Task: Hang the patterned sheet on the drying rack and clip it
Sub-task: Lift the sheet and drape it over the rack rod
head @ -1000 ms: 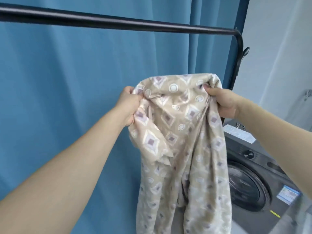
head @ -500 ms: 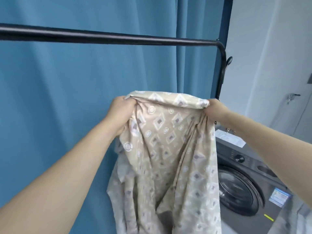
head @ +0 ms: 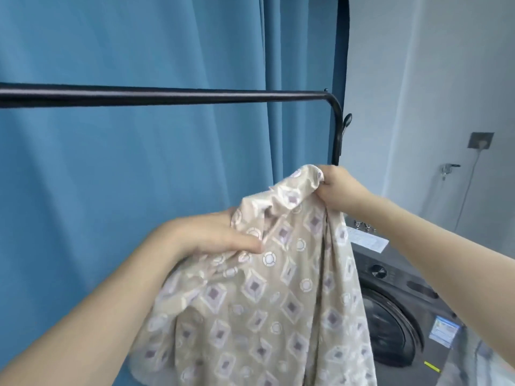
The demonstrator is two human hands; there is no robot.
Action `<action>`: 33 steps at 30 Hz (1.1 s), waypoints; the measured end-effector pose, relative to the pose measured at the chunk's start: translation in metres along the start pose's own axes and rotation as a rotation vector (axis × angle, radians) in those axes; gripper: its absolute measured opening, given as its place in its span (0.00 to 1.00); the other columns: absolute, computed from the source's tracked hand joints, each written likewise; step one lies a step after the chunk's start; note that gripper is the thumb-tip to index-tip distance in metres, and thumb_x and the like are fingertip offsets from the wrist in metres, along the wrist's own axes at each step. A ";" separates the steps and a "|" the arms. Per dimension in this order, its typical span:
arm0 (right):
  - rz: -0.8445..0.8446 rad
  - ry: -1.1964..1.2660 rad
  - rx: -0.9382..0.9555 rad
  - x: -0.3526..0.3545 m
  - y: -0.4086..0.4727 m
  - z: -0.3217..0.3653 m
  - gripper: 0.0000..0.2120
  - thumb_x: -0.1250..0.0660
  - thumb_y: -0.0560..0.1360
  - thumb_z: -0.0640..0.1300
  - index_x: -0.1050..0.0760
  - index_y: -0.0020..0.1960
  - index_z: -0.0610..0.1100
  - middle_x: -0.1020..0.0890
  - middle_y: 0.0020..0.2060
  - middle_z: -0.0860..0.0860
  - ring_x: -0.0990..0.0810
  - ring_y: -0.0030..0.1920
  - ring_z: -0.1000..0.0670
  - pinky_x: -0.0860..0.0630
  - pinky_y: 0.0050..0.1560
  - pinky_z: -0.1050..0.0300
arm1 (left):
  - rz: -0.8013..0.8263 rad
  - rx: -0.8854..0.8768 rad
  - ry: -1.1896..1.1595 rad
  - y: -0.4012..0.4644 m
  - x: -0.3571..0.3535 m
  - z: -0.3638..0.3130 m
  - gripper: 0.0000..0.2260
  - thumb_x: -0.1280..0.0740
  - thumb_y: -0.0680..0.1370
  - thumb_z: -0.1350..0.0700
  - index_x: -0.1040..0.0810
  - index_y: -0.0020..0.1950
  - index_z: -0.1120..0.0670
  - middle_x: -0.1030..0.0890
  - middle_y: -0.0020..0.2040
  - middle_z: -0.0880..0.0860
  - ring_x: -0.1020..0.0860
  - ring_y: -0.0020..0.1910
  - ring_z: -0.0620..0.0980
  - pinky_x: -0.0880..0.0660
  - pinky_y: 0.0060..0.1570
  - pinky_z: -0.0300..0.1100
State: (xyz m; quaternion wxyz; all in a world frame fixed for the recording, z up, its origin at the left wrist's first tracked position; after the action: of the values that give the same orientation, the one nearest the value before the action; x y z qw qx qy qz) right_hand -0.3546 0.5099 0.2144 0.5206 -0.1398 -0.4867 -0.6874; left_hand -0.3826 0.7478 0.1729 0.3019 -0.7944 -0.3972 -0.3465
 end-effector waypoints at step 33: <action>0.510 -0.337 -0.106 -0.070 -0.098 -0.076 0.05 0.36 0.75 0.47 0.26 0.47 0.46 0.17 0.46 0.47 0.19 0.48 0.44 0.30 0.42 0.58 | -1.154 -0.260 -0.934 0.015 0.051 -0.040 0.09 0.49 0.62 0.63 0.32 0.29 0.53 0.32 0.29 0.51 0.33 0.26 0.48 0.35 0.25 0.37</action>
State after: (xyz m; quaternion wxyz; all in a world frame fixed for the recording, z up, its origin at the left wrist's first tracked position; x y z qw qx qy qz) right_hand -0.3849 0.4869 0.0765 0.5804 -0.3965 -0.4786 -0.5262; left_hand -0.3599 0.7318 0.2330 -0.2234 -0.5537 -0.7930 -0.1209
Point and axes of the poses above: each hand's wrist, its own y-axis towards the middle knuckle, its own x-axis out of the back of the hand, z = x × y, the point moved 6 cm from there along y, towards the middle knuckle
